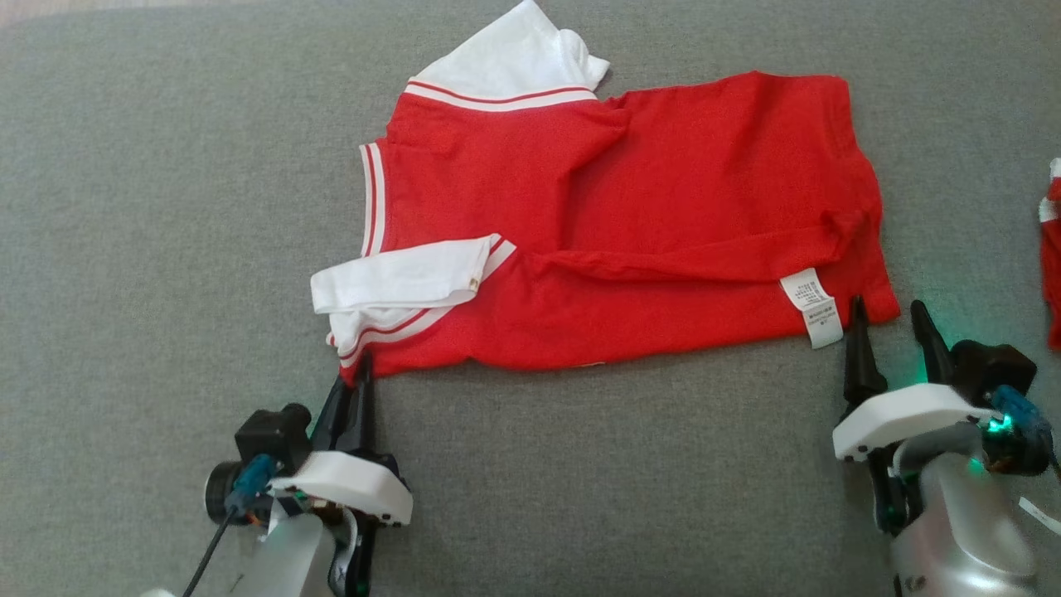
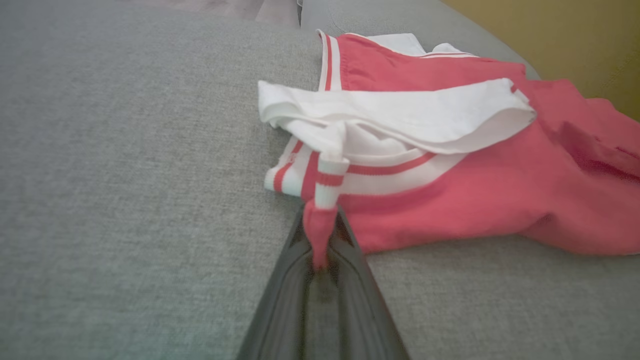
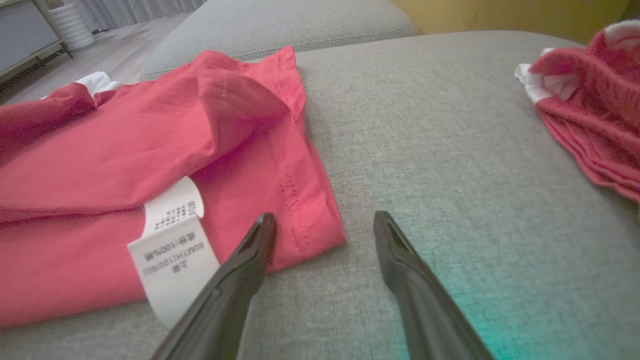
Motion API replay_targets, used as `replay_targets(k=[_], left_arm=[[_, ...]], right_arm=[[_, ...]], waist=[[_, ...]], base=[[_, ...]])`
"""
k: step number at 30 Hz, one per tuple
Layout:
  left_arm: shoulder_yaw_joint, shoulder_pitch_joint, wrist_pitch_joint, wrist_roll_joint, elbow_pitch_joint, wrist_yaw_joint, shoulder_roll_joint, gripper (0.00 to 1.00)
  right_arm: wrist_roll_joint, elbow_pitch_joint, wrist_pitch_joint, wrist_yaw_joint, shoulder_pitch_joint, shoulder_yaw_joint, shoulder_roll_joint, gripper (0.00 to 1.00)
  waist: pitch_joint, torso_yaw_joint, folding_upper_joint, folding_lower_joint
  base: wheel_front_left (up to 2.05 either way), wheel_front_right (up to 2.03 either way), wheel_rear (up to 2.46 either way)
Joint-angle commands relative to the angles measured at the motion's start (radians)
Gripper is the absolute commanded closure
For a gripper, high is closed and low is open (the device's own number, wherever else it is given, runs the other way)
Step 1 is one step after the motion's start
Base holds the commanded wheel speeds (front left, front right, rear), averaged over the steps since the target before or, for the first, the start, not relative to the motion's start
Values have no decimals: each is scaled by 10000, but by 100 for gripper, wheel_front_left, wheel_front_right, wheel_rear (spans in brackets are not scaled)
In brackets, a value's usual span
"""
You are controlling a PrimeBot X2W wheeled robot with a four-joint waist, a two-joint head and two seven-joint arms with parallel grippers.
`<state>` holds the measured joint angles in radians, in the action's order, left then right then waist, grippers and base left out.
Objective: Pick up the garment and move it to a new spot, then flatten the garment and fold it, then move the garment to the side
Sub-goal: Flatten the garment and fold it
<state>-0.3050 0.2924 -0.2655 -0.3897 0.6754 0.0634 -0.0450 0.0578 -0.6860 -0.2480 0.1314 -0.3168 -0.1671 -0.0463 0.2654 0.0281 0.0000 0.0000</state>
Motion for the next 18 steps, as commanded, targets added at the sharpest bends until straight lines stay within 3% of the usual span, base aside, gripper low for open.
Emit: replay_targets(k=[1, 2, 3, 5, 6, 10, 18], left_arm=[[29, -23, 37, -46, 60, 86, -53, 100], [6, -30, 37, -66, 58, 97, -53, 100], [-14, -39, 37, -82, 50, 104, -53, 100], [-51, -59, 37, -91, 31, 119, -53, 100], [-48, -70, 37, -93, 2, 119, -53, 100], [193, -143, 37, -23, -469, 53, -53, 100], [1107, -238, 37, 888, -1853, -42, -53, 100]], right_arm=[[137, 74, -137, -7, -322, 248, -40, 0], [285, -123, -136, -7, -384, 276, -40, 0], [404, -311, -135, -7, -437, 298, -40, 9], [839, -676, -135, -7, -536, 329, -40, 90], [986, -818, -135, -7, -582, 358, -40, 100], [1499, -805, -136, -7, -674, 391, -39, 100], [2289, 788, -136, -7, -334, 23, -39, 100]], waist=[[3, 22, 0, 0], [5, 41, 0, 0], [9, 58, 0, 0], [0, 88, 0, 0], [-8, 100, 0, 0], [-93, 125, 0, 0], [-920, 90, 0, 0]], base=[[0, 0, 0], [0, 0, 0], [0, 0, 0], [0, 0, 0], [0, 0, 0], [0, 0, 0], [0, 0, 0]])
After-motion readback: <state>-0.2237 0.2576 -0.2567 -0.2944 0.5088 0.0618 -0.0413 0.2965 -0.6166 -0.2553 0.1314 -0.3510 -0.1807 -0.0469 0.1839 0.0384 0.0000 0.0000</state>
